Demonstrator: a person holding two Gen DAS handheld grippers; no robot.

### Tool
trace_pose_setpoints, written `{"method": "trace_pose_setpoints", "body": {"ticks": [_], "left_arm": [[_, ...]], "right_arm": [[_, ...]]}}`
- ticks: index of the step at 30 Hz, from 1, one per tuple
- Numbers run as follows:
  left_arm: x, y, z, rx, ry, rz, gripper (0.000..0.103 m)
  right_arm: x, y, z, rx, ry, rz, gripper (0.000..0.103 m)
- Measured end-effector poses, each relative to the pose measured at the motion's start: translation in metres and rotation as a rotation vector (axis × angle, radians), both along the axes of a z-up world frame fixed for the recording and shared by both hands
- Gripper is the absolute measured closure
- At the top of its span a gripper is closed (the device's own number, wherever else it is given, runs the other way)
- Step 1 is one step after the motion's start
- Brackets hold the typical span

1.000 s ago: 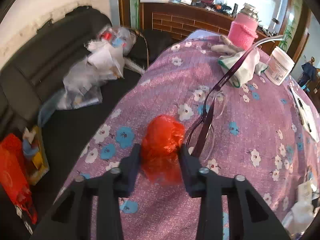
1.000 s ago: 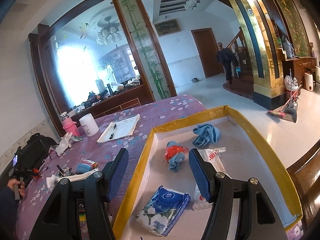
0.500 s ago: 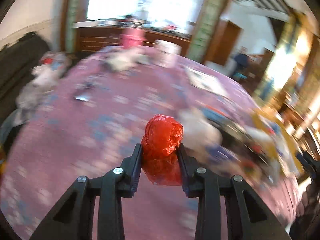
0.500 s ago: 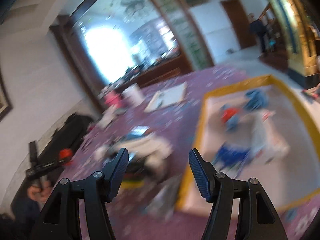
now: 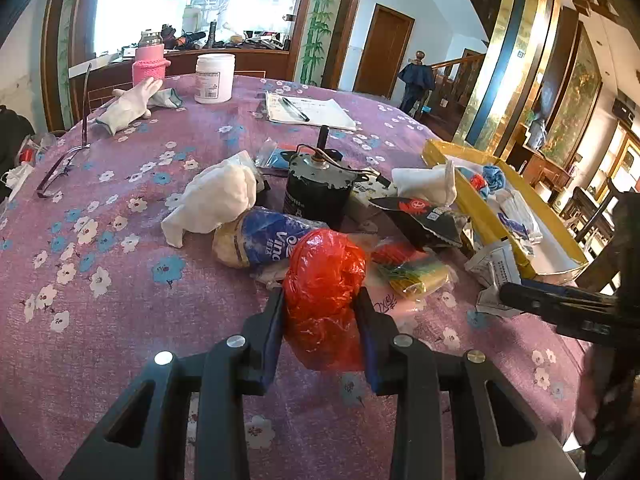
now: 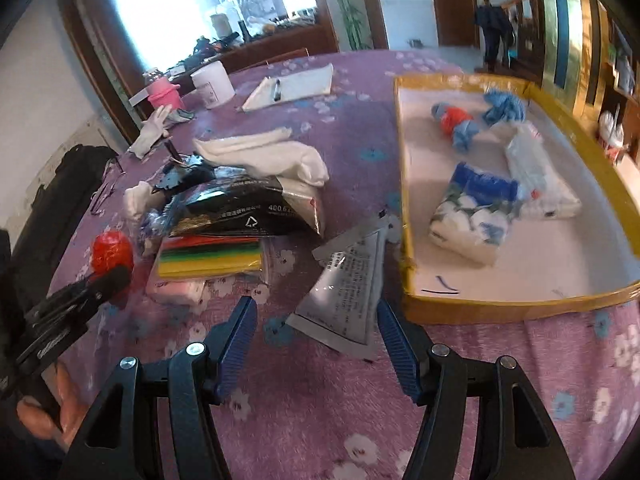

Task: Organize soft objects
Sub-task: 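Grasp the red plastic bag with the left gripper while the right grasps a white paper packet, then carry the red bag and white packet over the yellow-rimmed tray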

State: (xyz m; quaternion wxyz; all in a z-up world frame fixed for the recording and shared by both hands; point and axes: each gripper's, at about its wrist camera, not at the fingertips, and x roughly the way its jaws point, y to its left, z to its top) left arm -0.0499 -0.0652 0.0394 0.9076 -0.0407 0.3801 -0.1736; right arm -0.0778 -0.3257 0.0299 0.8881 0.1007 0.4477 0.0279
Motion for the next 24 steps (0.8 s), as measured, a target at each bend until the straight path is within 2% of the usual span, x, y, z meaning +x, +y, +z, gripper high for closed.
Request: {"method": "trace_pose_setpoints", "body": {"ticks": [3, 4, 5, 6, 10, 13, 15, 24], "left_arm": [[-0.004, -0.006, 0.0, 0.005, -0.014, -0.03, 0.071], [-0.005, -0.008, 0.001, 0.008, -0.019, -0.034, 0.071], [-0.006, -0.008, 0.001, 0.011, -0.022, -0.036, 0.071], [-0.006, -0.008, 0.001, 0.007, -0.021, -0.04, 0.071], [-0.005, -0.004, -0.001, -0.017, -0.007, -0.043, 0.071], [-0.003, -0.002, -0.001, -0.025, -0.001, -0.041, 0.071], [-0.002, -0.002, -0.002, -0.023, 0.003, -0.04, 0.071], [-0.001, -0.003, -0.002, -0.008, 0.003, -0.026, 0.071]], "right_arm": [[0.012, 0.001, -0.007, -0.001, 0.027, -0.018, 0.036], [0.015, 0.003, -0.01, -0.013, 0.033, -0.027, 0.039], [0.017, 0.005, -0.014, -0.024, 0.037, -0.03, 0.048], [0.017, 0.008, -0.013, -0.062, 0.024, -0.037, 0.064], [0.011, 0.005, -0.01, -0.013, -0.009, -0.02, 0.065], [-0.003, 0.009, -0.002, 0.077, -0.09, 0.052, 0.065], [-0.01, 0.01, 0.009, 0.069, -0.158, 0.072, 0.065], [-0.022, -0.05, 0.028, 0.152, -0.241, -0.034, 0.065]]}}
